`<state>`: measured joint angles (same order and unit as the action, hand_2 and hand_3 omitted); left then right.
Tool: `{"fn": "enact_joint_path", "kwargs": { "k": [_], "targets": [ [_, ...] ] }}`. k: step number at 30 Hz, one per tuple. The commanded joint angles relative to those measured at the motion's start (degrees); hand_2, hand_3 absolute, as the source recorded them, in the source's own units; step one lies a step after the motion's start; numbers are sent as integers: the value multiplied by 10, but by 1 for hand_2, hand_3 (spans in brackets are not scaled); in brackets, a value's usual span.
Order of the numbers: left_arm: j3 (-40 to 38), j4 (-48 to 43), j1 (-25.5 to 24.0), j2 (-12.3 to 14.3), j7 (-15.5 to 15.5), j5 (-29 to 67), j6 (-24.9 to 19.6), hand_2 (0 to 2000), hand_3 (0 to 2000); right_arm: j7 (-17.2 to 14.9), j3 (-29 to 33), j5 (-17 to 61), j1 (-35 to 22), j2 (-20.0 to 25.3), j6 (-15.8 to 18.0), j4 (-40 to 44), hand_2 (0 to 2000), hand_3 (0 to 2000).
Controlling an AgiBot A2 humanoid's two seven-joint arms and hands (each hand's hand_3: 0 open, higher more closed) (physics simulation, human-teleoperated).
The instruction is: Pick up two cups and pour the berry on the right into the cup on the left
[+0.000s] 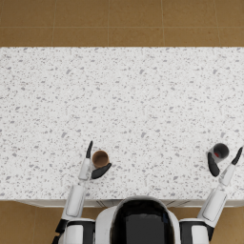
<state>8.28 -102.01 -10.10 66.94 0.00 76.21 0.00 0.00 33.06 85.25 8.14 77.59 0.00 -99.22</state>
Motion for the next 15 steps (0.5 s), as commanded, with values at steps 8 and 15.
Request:
{"fn": "enact_joint_path", "kwargs": {
  "k": [8,15],
  "targets": [
    [19,62,1,10,0,0,1,0,0,0,-52,0,-54,-24,0,205,0,0],
    [13,66,2,19,0,0,0,0,0,6,-84,1,-102,-39,-23,302,0,0]
  ]
}}
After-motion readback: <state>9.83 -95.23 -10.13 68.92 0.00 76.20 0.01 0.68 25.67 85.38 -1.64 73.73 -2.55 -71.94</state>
